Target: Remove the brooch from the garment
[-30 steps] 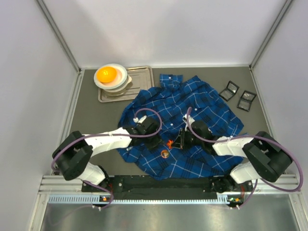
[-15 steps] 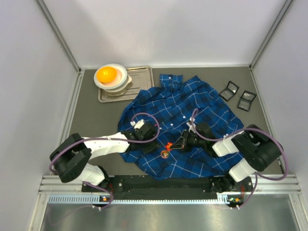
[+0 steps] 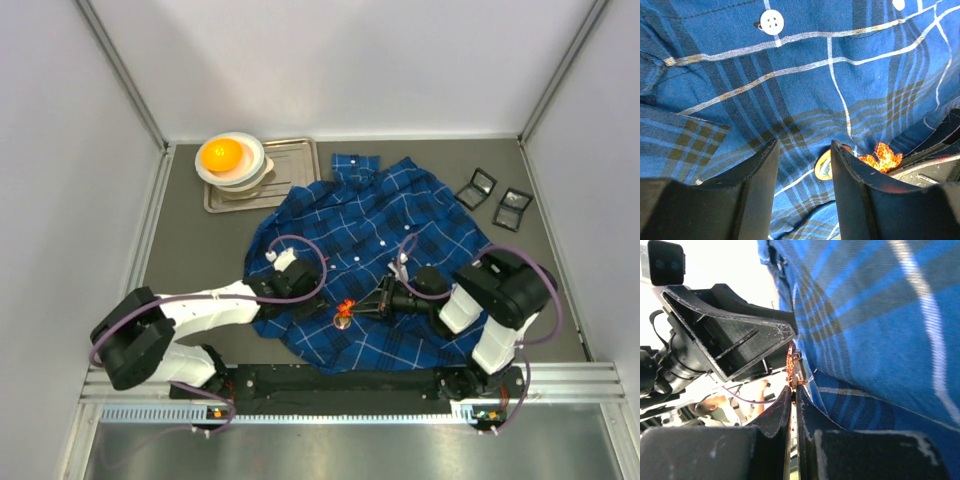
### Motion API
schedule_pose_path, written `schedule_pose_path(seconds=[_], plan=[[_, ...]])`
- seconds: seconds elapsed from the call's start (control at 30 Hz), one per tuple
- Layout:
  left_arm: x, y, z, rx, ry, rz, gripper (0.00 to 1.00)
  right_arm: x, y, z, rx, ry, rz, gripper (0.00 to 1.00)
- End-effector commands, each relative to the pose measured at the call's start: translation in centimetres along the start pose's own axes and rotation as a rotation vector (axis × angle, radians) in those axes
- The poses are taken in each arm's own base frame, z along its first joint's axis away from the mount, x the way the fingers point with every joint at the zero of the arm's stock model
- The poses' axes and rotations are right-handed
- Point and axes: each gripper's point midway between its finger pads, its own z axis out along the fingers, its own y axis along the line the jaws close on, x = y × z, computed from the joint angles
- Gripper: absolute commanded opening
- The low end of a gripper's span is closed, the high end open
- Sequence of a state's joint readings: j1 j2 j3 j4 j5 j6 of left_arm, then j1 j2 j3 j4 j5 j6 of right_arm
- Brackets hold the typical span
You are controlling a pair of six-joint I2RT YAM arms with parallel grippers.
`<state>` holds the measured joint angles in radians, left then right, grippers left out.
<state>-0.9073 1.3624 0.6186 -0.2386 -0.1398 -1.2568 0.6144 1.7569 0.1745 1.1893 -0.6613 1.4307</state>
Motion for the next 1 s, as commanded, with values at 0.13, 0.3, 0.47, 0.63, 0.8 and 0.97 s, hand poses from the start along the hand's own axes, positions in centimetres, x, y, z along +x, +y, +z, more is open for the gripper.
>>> schedule_pose_path(seconds=[0.13, 0.3, 0.47, 0.63, 0.8, 0.97], plan=[[-1.7, -0.7, -2.6, 0.048, -0.080, 0.063, 0.58, 2.2, 5.4, -0.2, -0.142, 0.056, -0.112, 0.00], [-2.0, -1.7, -3.9, 0.095, -0.084, 0.083, 0.60, 2.3, 5.5, -0.5, -0.104, 0.054, -0.123, 0.00], [-1.6, -2.4, -4.3, 0.123, -0.057, 0.097, 0.60, 1.9, 4.8, -0.2, -0.077, 0.039, -0.146, 0.00], [-1.4, -2.5, -4.6, 0.130, -0.041, 0.090, 0.59, 2.4, 4.7, 0.0, -0.109, 0.060, -0.118, 0.00], [-2.1, -2.2, -5.4, 0.128, -0.076, 0.101, 0.61, 3.5, 5.1, 0.6, -0.128, 0.095, -0.132, 0.00], [-2.4, -2.5, -5.9, 0.130, -0.087, 0.107, 0.64, 3.8, 5.0, 0.8, -0.125, 0.109, -0.133, 0.00]])
